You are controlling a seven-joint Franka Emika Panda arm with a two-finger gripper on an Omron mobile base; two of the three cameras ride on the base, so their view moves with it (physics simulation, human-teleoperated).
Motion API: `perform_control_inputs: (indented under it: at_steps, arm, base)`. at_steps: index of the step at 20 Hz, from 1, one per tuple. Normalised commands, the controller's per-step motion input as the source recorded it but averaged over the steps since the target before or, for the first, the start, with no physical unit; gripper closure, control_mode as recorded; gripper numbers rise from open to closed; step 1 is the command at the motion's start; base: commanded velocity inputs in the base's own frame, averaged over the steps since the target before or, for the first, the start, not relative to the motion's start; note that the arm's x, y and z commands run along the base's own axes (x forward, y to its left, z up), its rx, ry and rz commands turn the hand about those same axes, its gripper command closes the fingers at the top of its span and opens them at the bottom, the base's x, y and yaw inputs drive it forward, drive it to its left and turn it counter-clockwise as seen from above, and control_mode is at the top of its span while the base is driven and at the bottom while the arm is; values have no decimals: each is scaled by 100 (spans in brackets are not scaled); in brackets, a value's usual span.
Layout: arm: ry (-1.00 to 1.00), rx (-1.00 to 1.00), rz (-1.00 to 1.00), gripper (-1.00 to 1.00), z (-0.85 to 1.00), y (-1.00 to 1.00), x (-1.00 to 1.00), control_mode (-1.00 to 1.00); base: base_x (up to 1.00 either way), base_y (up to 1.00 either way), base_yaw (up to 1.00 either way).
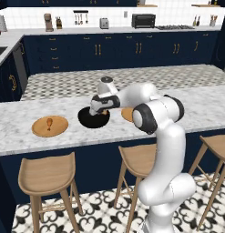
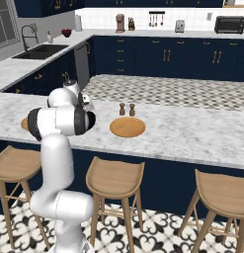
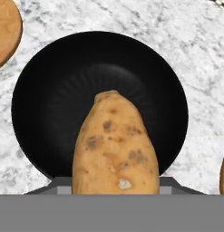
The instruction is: Pick the chicken drumstick and potato from their plates and place them in the bowl. Then put the bowl in the fridge.
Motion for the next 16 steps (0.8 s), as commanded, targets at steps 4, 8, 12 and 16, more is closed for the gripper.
perform_control_inputs:
  at_steps: [4,8,12,16]
  arm:
    - [0,-2,0,100,-47,7,11,-100]
    - [0,0,0,-100,-43,0,0,-100]
    - [0,0,0,-100,-14,0,0,-100]
    - [0,0,0,-100,-2,0,-7,-100]
  base:
    - [0,0,0]
    - [0,0,0]
    - [0,0,0]
    - [0,0,0]
